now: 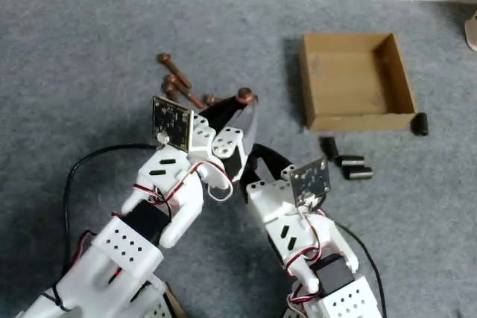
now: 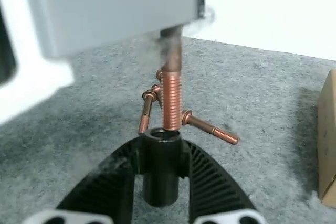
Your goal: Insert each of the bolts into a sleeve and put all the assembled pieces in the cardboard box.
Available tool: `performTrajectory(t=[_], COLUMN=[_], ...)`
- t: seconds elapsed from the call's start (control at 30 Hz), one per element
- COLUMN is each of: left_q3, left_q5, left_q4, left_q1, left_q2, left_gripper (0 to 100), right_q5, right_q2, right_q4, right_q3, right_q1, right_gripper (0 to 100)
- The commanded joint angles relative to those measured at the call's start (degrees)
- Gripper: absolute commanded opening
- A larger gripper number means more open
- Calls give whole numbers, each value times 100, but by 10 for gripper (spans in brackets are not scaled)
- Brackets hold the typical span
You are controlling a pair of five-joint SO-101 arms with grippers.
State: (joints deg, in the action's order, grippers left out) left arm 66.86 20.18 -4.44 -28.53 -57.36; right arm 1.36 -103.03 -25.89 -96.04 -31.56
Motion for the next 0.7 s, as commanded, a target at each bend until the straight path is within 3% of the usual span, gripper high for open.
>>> performTrajectory(t=[0.0,0.33,0.67], left_q3=[-31,101,233], left_q5=[18,-9,-9], left_q4=[114,123,105], left_q1=[-22,-382,-391], left_q2=[-180,-180,-180], left_gripper=[5,5,5], right_q5=[-62,-53,273], right_q2=[-84,-84,-84], right_q4=[189,409,435], right_q3=[-787,-787,-787], right_q1=[127,655,699], right_gripper=[4,4,4])
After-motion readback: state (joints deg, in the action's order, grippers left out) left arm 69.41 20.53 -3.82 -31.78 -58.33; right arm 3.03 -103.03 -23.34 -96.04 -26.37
